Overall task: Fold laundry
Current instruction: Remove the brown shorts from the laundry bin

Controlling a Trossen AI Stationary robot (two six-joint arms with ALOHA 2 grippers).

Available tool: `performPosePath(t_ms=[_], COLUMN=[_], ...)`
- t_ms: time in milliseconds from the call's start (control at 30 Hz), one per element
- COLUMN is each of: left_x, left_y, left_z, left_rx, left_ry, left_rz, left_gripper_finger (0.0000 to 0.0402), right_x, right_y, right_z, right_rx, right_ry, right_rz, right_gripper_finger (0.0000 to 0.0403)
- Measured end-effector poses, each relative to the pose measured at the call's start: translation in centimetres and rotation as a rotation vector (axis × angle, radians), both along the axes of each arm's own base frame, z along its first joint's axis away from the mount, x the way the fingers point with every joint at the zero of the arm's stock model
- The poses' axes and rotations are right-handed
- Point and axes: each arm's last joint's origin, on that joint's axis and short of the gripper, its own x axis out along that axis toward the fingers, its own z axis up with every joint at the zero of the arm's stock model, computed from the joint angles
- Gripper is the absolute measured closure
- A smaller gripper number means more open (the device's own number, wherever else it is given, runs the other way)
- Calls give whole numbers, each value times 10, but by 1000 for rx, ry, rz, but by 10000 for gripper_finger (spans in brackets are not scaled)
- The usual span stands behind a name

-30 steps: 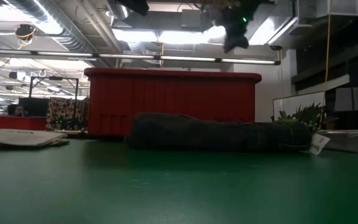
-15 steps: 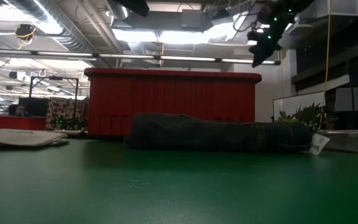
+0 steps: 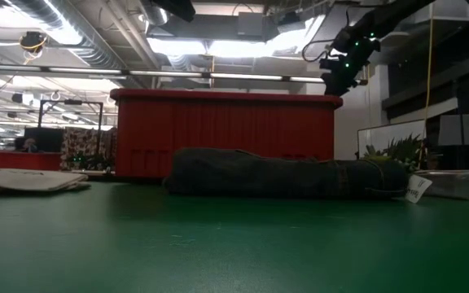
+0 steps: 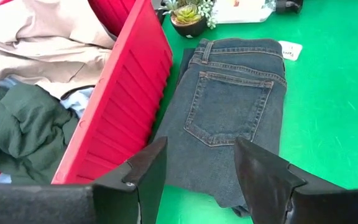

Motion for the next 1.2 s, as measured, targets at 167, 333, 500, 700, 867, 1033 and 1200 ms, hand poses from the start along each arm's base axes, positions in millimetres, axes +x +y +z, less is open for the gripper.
performPosePath(t_ms=[167, 333, 500, 700, 867, 1033, 1200], left_x=[0, 0, 0, 0, 0, 0, 0], left_y=[0, 0, 0, 0, 0, 0, 0], left_z=[0, 0, 0, 0, 0, 0, 0], left_rx=[0, 0, 0, 0, 0, 0, 0], left_ry=[1, 1, 1, 1, 1, 1, 1], left_rz=[0, 0, 0, -1, -1, -1, -1], left_gripper_finger=[221, 221, 221, 221, 221, 221, 221], right_x=[2, 4, 5, 9, 14, 16, 17], right_y=[-5, -9, -11, -13, -17, -20, -22], right_z=[-7, -12, -15, -22, -31, -35, -34], right_rx=[13, 20, 28, 70, 127, 138, 110], right_ry=[0, 4, 0, -53, -131, -149, -152], right_rz=[5, 5, 12, 82, 175, 195, 193], right_gripper_finger=[269, 269, 269, 269, 269, 273, 317])
